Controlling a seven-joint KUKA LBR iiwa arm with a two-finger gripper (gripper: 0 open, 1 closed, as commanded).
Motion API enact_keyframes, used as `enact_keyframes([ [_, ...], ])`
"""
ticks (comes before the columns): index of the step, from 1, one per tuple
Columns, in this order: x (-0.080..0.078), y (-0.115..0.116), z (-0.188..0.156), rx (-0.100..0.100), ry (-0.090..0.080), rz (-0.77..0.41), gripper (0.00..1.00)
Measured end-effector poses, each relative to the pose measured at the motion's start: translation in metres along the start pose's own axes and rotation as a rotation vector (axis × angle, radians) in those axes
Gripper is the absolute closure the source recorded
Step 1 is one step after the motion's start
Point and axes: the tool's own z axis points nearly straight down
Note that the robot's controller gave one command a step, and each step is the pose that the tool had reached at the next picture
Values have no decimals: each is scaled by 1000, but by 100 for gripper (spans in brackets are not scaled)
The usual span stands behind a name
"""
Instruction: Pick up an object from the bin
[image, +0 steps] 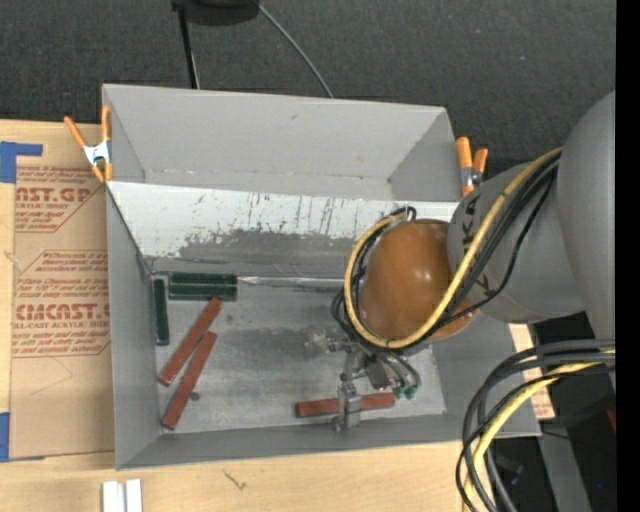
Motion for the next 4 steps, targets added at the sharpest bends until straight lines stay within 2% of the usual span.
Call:
enact_keyframes([
  [1, 5, -13, 17, -2, -2, -131, 100],
  [2, 5, -13, 17, -2, -2, -131, 100],
  [3, -32, -12, -41, -4, 3, -158, 100],
  [4, -23, -10, -85, -3, 0, -192, 100],
])
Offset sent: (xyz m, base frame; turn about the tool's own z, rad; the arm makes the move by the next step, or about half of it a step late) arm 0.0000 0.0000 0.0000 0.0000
